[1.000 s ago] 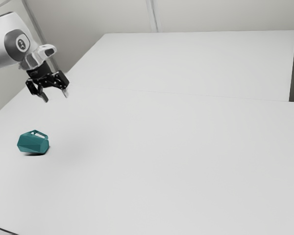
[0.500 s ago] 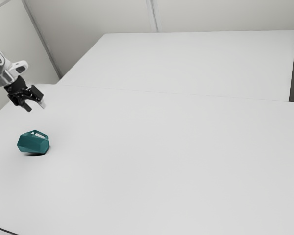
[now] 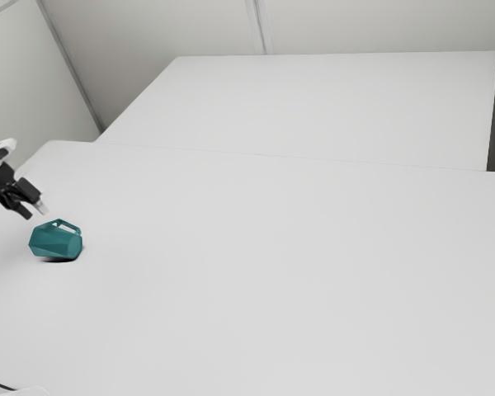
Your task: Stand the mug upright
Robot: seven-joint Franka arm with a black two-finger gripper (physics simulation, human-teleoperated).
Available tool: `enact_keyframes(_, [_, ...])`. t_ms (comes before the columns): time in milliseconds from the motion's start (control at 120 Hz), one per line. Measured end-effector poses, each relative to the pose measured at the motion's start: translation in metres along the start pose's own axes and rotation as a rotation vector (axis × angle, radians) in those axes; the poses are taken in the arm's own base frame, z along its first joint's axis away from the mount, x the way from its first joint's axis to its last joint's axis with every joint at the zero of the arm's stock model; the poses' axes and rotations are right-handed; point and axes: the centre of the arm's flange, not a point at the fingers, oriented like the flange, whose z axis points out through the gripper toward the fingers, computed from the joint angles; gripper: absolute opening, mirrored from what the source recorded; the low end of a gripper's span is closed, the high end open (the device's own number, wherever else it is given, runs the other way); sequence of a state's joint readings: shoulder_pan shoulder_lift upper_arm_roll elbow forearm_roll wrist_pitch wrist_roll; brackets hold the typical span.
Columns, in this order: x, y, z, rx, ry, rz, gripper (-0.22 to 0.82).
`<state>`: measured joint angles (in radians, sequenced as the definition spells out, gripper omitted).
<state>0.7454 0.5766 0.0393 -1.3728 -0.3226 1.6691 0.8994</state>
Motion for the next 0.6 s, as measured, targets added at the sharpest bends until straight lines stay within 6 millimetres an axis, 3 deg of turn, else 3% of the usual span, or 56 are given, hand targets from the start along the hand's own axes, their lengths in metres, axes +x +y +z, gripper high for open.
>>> enact_keyframes(183, [-0.006, -0.031, -0.003, -0.052, 0.048, 0.011, 0.60])
enact_keyframes(292, [-0.022, -0.048, -0.001, -0.101, 0.066, -0.010, 0.60])
enact_keyframes(442, [-0.042, -0.065, 0.004, -0.173, 0.093, -0.039, 0.60])
enact_keyframes(600, [-0.047, -0.072, 0.014, -0.251, 0.125, -0.035, 0.60])
